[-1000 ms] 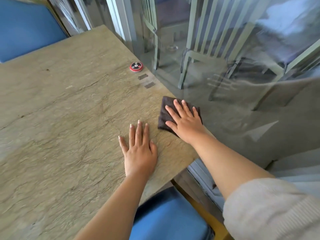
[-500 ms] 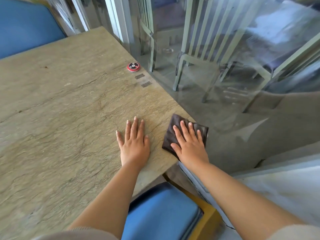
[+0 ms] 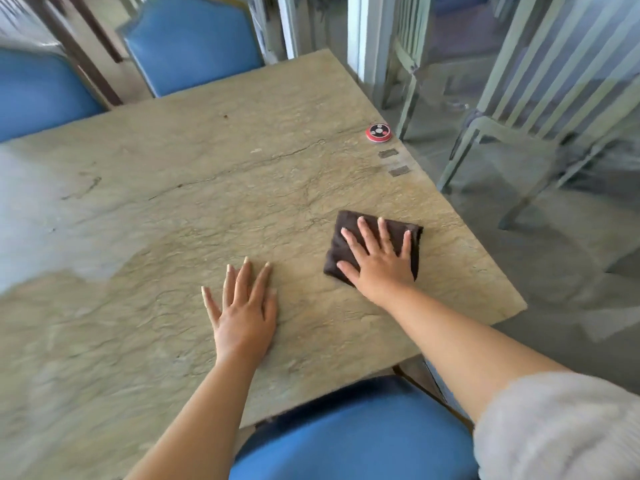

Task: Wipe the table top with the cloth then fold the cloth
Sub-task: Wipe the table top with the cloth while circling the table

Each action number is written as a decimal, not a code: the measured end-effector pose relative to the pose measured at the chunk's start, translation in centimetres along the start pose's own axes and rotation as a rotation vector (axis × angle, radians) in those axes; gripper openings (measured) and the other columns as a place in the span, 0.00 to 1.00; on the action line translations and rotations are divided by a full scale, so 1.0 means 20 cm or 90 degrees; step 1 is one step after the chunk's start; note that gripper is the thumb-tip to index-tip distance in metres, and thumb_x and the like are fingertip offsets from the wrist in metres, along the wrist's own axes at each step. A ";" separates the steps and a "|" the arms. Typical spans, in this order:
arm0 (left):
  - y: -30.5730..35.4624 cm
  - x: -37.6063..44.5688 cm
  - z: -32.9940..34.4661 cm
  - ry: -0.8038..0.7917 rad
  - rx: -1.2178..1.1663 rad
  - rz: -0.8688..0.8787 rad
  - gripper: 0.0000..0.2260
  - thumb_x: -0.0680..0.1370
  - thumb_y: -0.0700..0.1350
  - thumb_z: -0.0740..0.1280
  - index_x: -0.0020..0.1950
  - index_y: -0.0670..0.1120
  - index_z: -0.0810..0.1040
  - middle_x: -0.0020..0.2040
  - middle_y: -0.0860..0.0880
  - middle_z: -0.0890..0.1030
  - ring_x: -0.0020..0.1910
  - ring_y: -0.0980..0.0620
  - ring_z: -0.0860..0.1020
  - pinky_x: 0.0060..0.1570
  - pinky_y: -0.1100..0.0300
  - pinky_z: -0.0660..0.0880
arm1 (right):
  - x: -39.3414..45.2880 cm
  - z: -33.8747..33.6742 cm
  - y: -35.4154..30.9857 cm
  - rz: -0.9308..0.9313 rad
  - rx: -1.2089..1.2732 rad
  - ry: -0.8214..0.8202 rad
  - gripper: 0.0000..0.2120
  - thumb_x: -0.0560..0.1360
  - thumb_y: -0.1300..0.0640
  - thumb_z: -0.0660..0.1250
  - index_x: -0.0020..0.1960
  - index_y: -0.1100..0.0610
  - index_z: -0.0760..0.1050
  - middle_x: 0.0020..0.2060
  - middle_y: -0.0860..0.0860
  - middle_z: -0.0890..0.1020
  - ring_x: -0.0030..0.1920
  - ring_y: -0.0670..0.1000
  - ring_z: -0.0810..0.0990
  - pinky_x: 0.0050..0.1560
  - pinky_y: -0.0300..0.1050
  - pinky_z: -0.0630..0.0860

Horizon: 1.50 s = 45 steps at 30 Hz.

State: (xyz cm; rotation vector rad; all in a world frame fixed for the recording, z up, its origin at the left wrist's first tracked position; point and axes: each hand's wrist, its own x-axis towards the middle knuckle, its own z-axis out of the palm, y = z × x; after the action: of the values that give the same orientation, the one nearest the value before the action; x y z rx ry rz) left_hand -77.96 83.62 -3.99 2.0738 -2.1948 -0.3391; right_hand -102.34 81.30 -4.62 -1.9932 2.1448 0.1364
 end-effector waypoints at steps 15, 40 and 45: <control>0.02 -0.06 -0.11 0.056 -0.229 0.026 0.19 0.82 0.43 0.56 0.73 0.47 0.69 0.75 0.50 0.66 0.77 0.48 0.56 0.76 0.52 0.52 | -0.13 0.04 -0.36 -0.118 0.437 0.210 0.20 0.76 0.64 0.58 0.66 0.57 0.75 0.68 0.54 0.73 0.73 0.54 0.64 0.73 0.50 0.60; -1.09 -0.14 -0.23 -0.073 0.114 0.234 0.27 0.78 0.69 0.46 0.76 0.69 0.44 0.79 0.60 0.46 0.78 0.54 0.42 0.74 0.38 0.42 | -0.20 0.09 -1.21 -0.123 0.259 0.102 0.21 0.79 0.60 0.57 0.72 0.59 0.65 0.75 0.55 0.61 0.76 0.55 0.53 0.76 0.50 0.48; -1.48 0.18 -0.32 -0.051 0.080 0.101 0.27 0.77 0.69 0.44 0.75 0.70 0.46 0.79 0.61 0.46 0.78 0.56 0.41 0.74 0.39 0.39 | -0.24 0.17 -1.66 0.018 0.196 0.113 0.26 0.81 0.52 0.54 0.77 0.56 0.55 0.77 0.54 0.53 0.77 0.57 0.45 0.76 0.55 0.44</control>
State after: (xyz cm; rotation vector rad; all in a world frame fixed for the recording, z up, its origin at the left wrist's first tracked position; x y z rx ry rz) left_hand -47.98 78.13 -4.81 1.9609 -2.4683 -0.2794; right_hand -68.76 83.95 -4.45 -1.8566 2.1409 -0.3573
